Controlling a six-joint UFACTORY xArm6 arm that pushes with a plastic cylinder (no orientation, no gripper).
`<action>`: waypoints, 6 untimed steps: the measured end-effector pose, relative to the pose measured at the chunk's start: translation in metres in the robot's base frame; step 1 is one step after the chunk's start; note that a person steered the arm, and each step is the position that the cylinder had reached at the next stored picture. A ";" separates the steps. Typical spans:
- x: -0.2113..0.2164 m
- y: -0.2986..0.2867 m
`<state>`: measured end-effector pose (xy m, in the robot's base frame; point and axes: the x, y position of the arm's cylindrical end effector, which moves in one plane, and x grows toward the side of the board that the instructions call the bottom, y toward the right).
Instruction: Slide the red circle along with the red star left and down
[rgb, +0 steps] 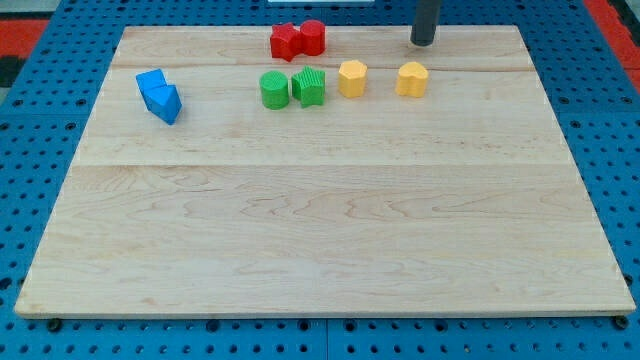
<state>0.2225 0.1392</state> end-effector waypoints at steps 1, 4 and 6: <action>0.000 -0.007; -0.024 -0.120; -0.018 -0.249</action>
